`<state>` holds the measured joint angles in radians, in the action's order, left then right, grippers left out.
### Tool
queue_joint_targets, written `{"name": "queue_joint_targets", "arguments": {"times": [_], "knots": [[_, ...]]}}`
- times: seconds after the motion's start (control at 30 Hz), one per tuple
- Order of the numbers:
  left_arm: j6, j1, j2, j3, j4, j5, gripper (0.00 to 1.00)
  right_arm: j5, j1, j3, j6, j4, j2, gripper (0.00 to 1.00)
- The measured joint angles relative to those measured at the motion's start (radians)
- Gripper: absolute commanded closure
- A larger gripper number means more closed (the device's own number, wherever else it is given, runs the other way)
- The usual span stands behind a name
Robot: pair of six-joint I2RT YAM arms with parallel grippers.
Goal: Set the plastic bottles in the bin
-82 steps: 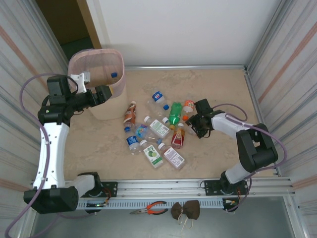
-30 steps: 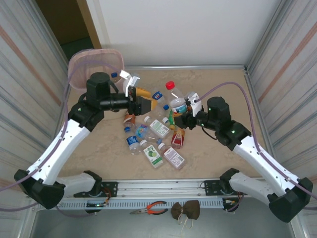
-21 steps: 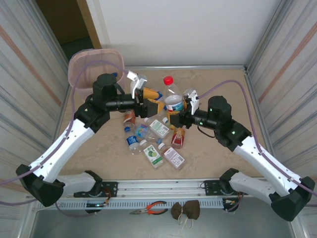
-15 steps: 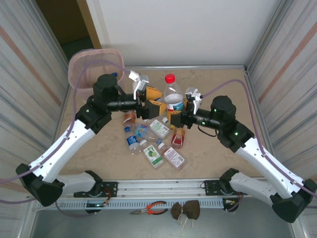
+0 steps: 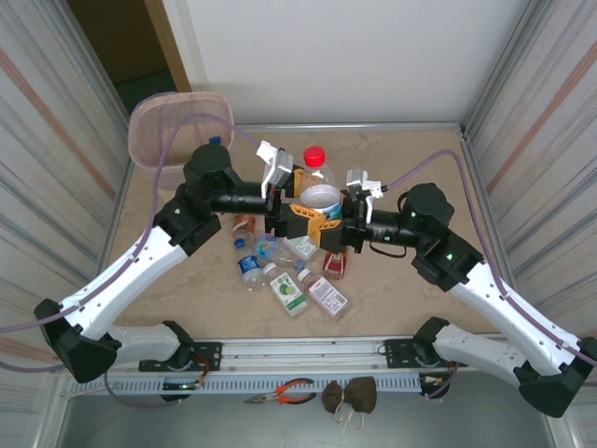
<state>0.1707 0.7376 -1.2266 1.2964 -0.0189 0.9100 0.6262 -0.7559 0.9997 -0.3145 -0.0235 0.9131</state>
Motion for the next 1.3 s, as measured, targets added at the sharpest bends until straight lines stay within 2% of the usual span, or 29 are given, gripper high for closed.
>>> {"name": "queue_joint_targets", "arguments": {"times": [0.6,0.9,1.13,1.3], "knots": [[-0.011,0.003,-0.011,0.016,-0.064,0.074,0.48,-0.046,-0.037,0.000,0.011,0.008,-0.013,0.40],[-0.033,0.004,-0.014,0.023,-0.050,0.066,0.45,-0.104,-0.039,-0.001,0.024,0.048,-0.055,0.16],[-0.109,-0.005,-0.013,0.086,0.087,-0.026,0.47,-0.187,-0.039,-0.007,0.041,0.127,-0.150,0.10],[-0.143,-0.074,-0.013,0.140,0.200,-0.134,0.48,-0.277,-0.039,-0.011,0.068,0.201,-0.211,0.07]]}}
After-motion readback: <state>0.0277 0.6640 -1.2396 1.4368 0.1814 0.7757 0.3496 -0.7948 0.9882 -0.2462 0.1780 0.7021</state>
